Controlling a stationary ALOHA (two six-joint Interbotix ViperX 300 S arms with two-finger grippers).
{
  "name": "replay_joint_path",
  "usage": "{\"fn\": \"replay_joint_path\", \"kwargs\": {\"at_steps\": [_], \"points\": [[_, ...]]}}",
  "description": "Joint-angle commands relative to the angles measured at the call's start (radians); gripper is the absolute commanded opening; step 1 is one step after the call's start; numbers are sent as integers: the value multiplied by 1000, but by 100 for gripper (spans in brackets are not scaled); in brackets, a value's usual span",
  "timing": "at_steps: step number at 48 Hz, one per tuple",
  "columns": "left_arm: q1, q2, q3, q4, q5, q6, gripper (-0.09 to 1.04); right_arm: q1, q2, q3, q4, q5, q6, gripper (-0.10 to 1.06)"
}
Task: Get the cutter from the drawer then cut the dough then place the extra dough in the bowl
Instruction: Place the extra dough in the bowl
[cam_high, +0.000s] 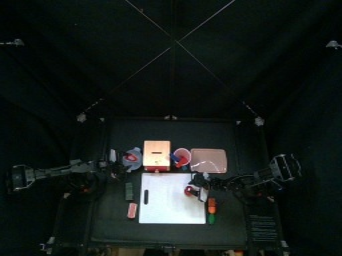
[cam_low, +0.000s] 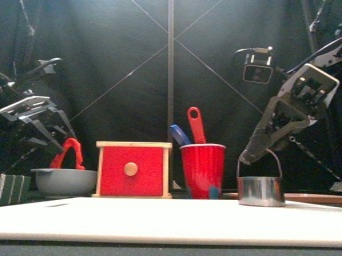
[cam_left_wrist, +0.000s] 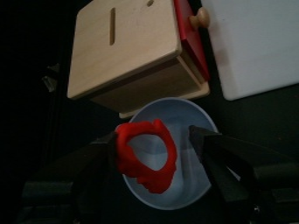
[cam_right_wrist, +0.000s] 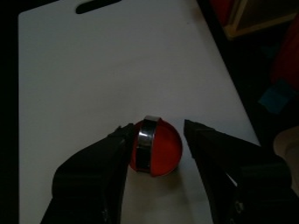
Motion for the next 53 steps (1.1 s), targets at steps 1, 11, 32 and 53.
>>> {"fn": "replay_joint_path", "kwargs": {"at_steps": [1,11,32,53], "points": [[3,0,-31,8,-6,26,98,-3,-9,-20,2,-3,0,85],[0,0,-40,3,-14,80,98,-3,-5,-23,2,-3,-2,85],[-2,-2,-40,3,35,143,98,-3,-3,-26,2,11,0,85],[0,-2,-38,6,40,144,98,-3,-3,-29,2,11,-2,85]]}}
